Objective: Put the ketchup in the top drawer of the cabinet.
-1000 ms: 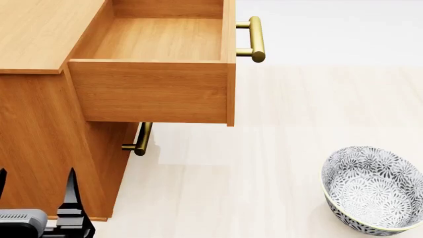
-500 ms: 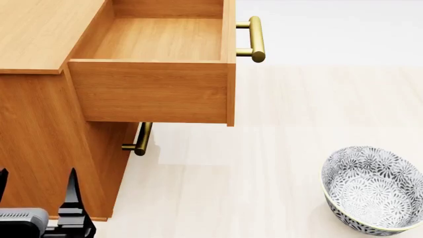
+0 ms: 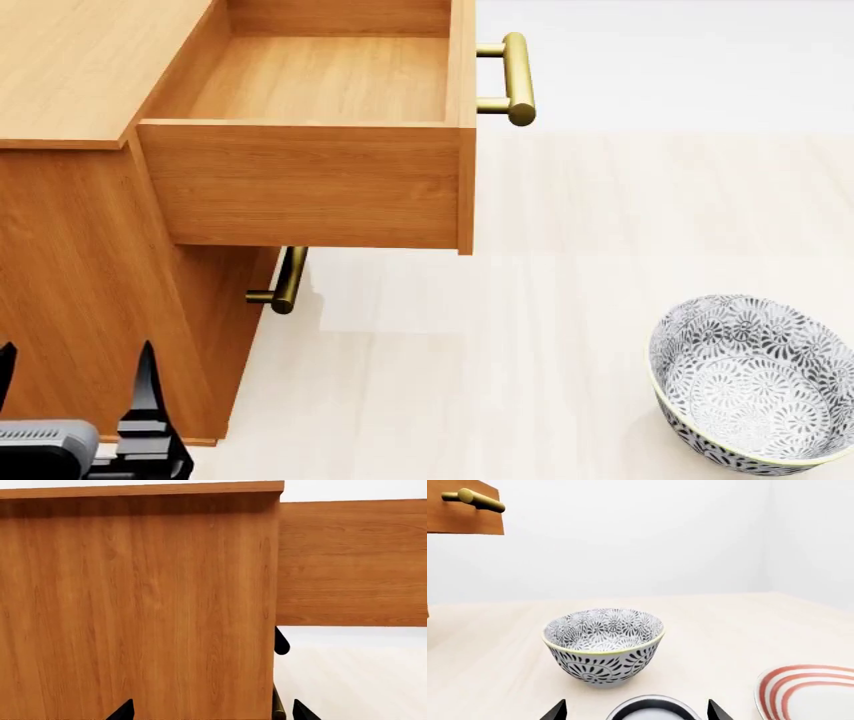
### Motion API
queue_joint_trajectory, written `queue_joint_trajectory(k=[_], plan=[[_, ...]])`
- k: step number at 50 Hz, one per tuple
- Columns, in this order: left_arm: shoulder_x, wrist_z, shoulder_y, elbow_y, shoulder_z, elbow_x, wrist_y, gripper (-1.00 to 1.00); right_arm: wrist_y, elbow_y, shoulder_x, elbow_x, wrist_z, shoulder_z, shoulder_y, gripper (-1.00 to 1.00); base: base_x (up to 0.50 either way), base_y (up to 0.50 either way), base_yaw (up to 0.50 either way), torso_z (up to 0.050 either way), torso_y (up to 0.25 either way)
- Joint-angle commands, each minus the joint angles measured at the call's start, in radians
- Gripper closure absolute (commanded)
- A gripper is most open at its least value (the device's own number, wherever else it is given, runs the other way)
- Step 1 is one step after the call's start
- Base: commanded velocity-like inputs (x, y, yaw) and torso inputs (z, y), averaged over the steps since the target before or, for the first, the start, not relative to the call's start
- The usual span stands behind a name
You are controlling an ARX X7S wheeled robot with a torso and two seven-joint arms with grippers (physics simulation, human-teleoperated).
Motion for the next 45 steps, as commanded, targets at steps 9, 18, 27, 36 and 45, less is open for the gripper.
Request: queue_joint_trajectory(k=[9, 18, 27, 36, 45], plan=[[-0.005, -0.006, -0.001, -0.006, 0.003, -0.007, 0.005, -1.0, 0.004, 0.007, -0.004, 0.002, 0.027, 0.014, 0.003, -1.0, 0.0, 0.0, 0.0, 0.0, 0.0], [-0.007, -0.008, -0.004, -0.012, 0.006, -0.009, 0.008, -1.0, 0.024, 0.02, -0.004, -0.007, 0.049, 0.011, 0.015, -1.0, 0.0, 0.0, 0.0, 0.0, 0.0], [-0.008, -0.01, -0.004, -0.019, 0.006, -0.013, 0.015, -1.0, 0.037, 0.033, 0.0, -0.024, 0.051, -0.009, 0.031, -1.0, 0.0, 0.0, 0.0, 0.0, 0.0], [-0.012, -0.012, -0.003, -0.018, 0.006, -0.017, 0.017, -1.0, 0.045, 0.048, 0.002, -0.035, 0.051, -0.024, 0.043, -1.0, 0.0, 0.0, 0.0, 0.0, 0.0], [-0.015, -0.015, -0.005, -0.018, 0.008, -0.02, 0.015, -1.0, 0.055, 0.066, 0.003, -0.038, 0.054, -0.03, 0.047, -1.0, 0.0, 0.0, 0.0, 0.0, 0.0]])
